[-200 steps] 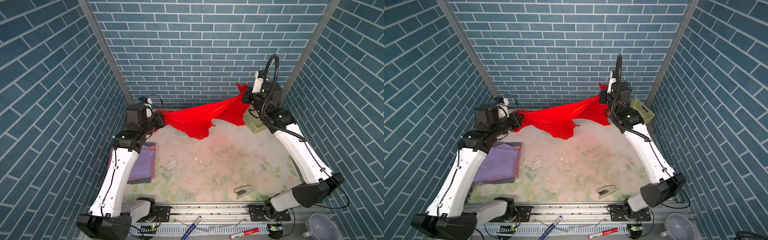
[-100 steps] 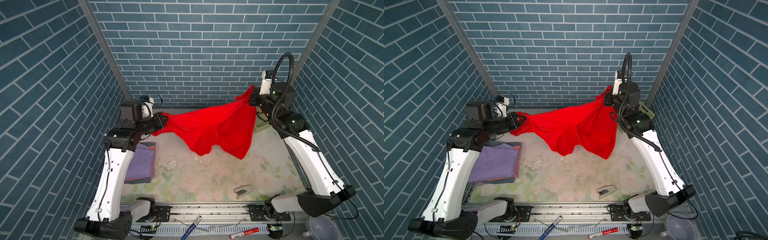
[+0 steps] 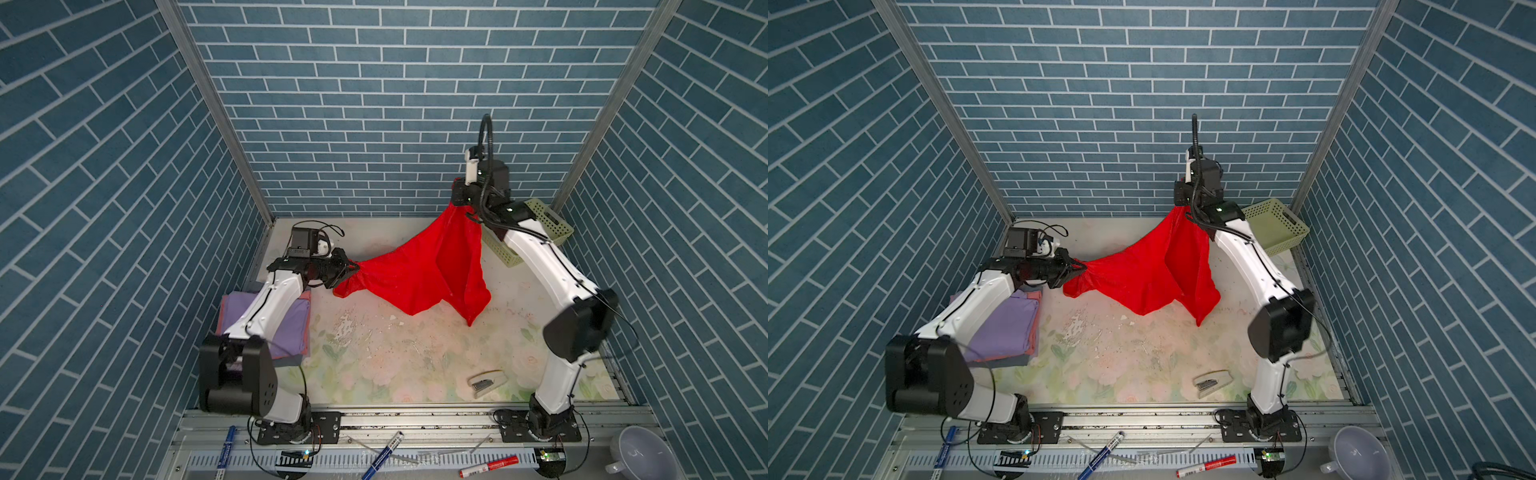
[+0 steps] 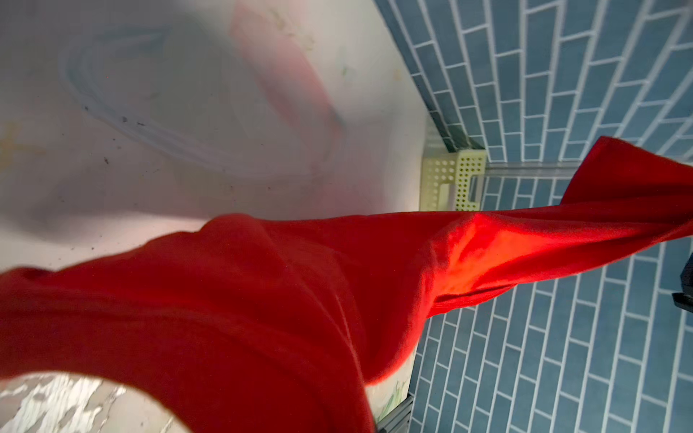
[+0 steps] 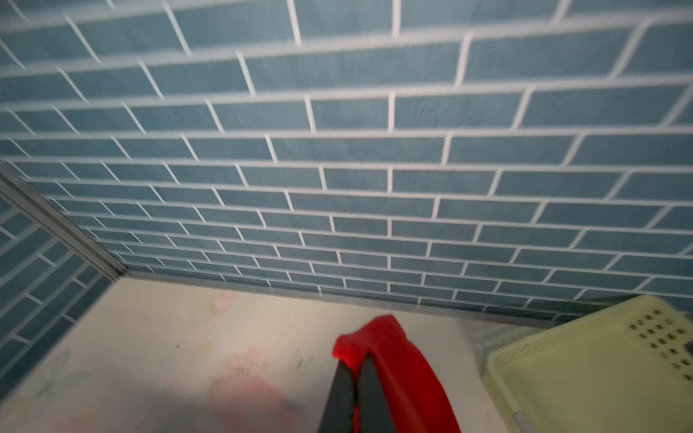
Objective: Fold and stack t-shirts
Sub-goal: Flatten out the T-shirt at the top-center of the table.
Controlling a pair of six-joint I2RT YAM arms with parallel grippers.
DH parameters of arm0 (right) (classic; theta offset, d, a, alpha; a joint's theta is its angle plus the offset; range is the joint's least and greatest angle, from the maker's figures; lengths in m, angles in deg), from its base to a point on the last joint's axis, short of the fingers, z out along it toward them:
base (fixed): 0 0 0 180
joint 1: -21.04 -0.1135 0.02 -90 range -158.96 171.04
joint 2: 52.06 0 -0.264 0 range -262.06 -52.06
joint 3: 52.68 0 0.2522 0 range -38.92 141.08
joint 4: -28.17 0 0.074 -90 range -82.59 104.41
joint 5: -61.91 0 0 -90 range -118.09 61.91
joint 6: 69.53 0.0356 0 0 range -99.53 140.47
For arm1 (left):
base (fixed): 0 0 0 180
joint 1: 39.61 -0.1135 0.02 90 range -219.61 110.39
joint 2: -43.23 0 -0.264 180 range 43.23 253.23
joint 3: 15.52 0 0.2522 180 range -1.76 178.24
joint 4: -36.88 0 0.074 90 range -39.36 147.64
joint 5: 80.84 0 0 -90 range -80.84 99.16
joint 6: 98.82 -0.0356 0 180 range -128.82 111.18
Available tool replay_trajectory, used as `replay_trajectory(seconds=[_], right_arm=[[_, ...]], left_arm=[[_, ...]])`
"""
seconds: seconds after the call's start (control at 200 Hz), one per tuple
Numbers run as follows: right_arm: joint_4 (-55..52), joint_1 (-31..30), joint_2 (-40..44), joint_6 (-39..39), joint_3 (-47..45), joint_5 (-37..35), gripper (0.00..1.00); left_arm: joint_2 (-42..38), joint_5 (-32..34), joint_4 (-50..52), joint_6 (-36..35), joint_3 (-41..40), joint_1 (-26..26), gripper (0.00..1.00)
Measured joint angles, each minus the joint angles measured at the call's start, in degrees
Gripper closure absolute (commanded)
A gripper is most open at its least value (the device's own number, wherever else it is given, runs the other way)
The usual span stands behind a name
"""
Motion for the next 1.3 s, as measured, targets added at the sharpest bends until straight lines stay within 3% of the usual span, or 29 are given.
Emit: replay_trajectory(seconds=[0.07, 0.16, 0.21, 0.335, 0.56, 0.675, 0.8, 1.02, 1.3], right_arm=[[-2.1, 0.5, -10.3, 0.4, 8.0, 0.4, 0.72], [-5.8, 1.2, -19.3, 1.2, 15.6, 0.5, 0.54], [-8.5, 1.6, -22.1, 1.7, 18.5, 0.4, 0.5], [-12.3, 2.2, -21.4, 2.2, 18.6, -0.8, 0.47], [-12.8, 2.9, -1.2, 4.7, -1.8, -2.8, 0.43], [-13.1, 2.9, 9.6, 7.9, -12.9, -2.9, 0.33], [-14.4, 3.1, 17.1, 10.7, -23.8, -2.5, 0.31], [-15.3, 3.8, 22.5, 13.5, -40.8, 2.6, 0.26], [-12.8, 4.0, 23.5, 14.1, -55.7, 6.7, 0.24]], left_arm=[[4.7, 1.2, -4.3, 2.1, 0.0, -0.5, 0.8], [8.3, 3.5, -9.4, 3.9, 0.5, -1.2, 0.58], [9.9, 5.2, -10.5, 5.0, 2.1, -1.4, 0.44], [11.8, 9.7, -9.0, 2.0, 8.2, -0.9, 0.34], [11.2, 13.4, 0.8, -9.6, 15.5, 5.4, 0.32], [11.7, 14.6, 8.0, -17.0, 18.8, 13.8, 0.33], [14.2, 16.7, 12.7, -23.2, 22.1, 23.5, 0.34], [24.7, 22.4, 17.2, -29.9, 25.8, 34.0, 0.38], [33.6, 29.5, 19.1, -32.7, 27.5, 38.9, 0.42]])
